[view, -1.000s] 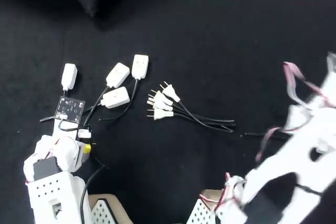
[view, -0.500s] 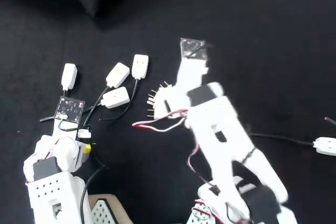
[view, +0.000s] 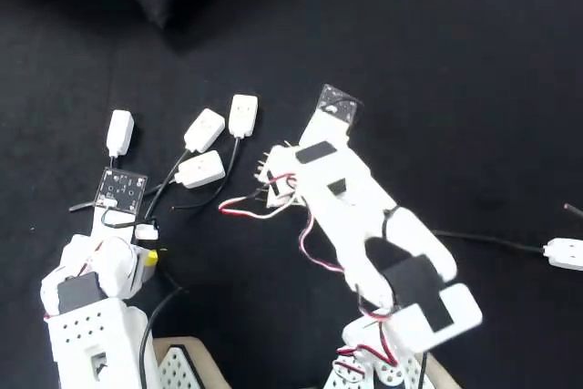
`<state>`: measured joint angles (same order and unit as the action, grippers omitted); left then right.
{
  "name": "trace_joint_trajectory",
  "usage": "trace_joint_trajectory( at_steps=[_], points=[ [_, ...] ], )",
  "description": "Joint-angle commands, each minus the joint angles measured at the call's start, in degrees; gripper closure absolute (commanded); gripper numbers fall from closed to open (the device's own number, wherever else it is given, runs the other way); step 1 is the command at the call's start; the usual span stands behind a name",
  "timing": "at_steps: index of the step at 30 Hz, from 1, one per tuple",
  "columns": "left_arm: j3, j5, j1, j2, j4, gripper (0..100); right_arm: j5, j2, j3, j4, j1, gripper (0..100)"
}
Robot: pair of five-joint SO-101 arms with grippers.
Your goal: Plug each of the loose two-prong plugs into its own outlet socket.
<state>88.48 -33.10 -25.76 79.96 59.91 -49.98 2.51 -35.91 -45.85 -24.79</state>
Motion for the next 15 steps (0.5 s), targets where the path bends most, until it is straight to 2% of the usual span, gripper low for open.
trace_joint_trajectory(
  at_steps=[1,10,12,15],
  points=[
    [-0.3,-0.3,0.3,0.0,-0.7,72,-1.1,4.1,2.9,-0.8,-0.9,79.8],
    [-0.3,-0.3,0.3,0.0,-0.7,72,1.1,9.3,4.3,-1.1,-7.5,79.8],
    [-0.3,-0.3,0.3,0.0,-0.7,72,3.3,8.5,5.8,-4.4,-8.3,79.8],
    [-0.3,-0.3,0.3,0.0,-0.7,72,6.5,4.2,10.3,-14.9,-8.0,79.8]
  ],
)
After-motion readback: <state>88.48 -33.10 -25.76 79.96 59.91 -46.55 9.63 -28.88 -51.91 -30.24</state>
